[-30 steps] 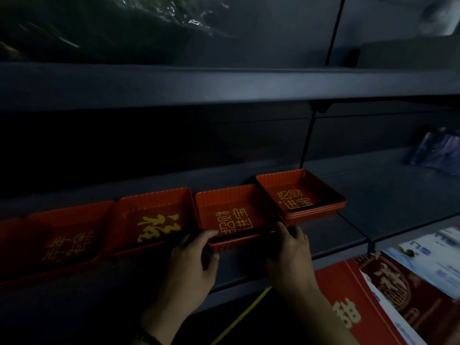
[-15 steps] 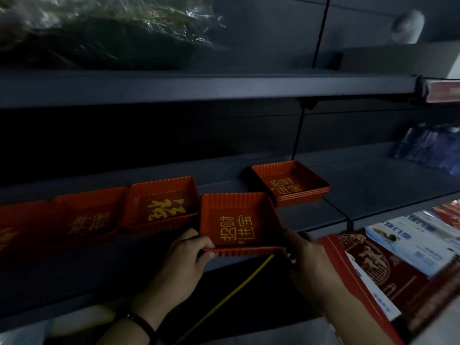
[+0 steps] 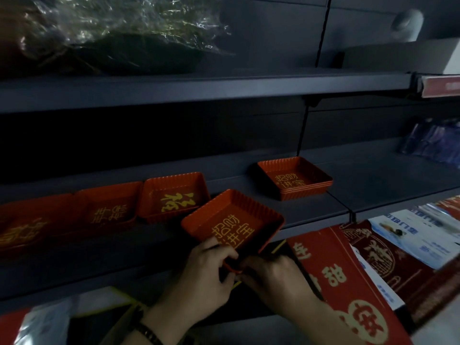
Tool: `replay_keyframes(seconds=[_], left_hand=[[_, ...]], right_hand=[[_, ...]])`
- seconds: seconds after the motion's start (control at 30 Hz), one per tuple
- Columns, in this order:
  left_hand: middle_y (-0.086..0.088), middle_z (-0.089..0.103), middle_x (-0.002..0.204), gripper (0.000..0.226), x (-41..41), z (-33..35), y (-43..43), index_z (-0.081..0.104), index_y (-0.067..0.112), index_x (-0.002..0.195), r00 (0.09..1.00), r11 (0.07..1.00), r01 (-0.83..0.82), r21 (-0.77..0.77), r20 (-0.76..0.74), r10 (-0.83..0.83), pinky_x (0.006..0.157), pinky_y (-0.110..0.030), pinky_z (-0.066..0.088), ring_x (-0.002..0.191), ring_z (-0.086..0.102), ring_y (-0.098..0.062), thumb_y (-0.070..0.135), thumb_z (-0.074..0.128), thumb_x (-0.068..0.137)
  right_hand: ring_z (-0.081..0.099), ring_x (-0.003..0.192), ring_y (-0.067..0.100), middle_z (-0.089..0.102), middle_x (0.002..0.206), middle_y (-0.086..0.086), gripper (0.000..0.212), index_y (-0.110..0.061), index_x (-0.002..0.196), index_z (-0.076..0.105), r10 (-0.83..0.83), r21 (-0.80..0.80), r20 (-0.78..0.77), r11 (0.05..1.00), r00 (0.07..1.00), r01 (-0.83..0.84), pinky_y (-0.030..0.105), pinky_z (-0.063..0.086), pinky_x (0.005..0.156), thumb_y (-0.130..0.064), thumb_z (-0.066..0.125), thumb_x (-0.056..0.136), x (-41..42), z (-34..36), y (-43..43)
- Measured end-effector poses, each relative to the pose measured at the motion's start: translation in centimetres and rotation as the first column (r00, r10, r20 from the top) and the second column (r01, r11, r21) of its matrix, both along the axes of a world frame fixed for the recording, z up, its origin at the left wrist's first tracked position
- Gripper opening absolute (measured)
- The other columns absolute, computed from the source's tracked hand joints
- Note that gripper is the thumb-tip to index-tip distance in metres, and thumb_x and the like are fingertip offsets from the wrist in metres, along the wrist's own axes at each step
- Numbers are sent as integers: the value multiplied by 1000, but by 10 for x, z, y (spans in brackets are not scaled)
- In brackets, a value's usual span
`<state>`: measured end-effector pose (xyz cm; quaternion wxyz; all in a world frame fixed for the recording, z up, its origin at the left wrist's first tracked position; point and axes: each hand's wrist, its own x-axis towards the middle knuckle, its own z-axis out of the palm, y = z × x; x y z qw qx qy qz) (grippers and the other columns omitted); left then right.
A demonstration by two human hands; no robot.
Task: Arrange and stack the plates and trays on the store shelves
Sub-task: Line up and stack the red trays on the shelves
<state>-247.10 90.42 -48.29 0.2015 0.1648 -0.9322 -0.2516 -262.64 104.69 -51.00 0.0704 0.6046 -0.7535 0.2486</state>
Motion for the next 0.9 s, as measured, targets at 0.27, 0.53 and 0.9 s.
replay_keyframes(seconds=[0.27, 0.53, 0.9], left_hand=[[33, 46, 106, 38, 8, -8, -19, 56, 35, 79, 999, 998, 16, 61, -46, -13, 81, -4, 45, 105, 55, 7, 46, 92, 77], [25, 53, 92, 20, 8, 4, -14, 71, 31, 81, 977, 999, -50, -20, -211, 44, 73, -7, 47, 91, 62, -2, 28, 90, 82], [19, 59, 99, 17, -97, 58, -12, 79, 26, 98, 873, 990, -135, -31, -477, 104, 81, -31, 60, 95, 65, -1, 29, 88, 84]], right_hand=[[68, 99, 17, 60, 123, -7, 44, -37, 138, 50, -321, 44, 211, 947, 923, 319, 38, 59, 80, -47, 65, 98, -53, -5, 16], [60, 88, 3, 64, 111, -11, 38, -21, 118, 70, -303, -161, 230, 925, 925, 343, 9, 49, 76, -42, 80, 87, -69, 17, 30], [63, 119, 1, 64, 135, -12, 64, -42, 156, 44, -271, -446, 543, 709, 795, 547, 21, 53, 99, -21, 68, 101, -98, 54, 35]])
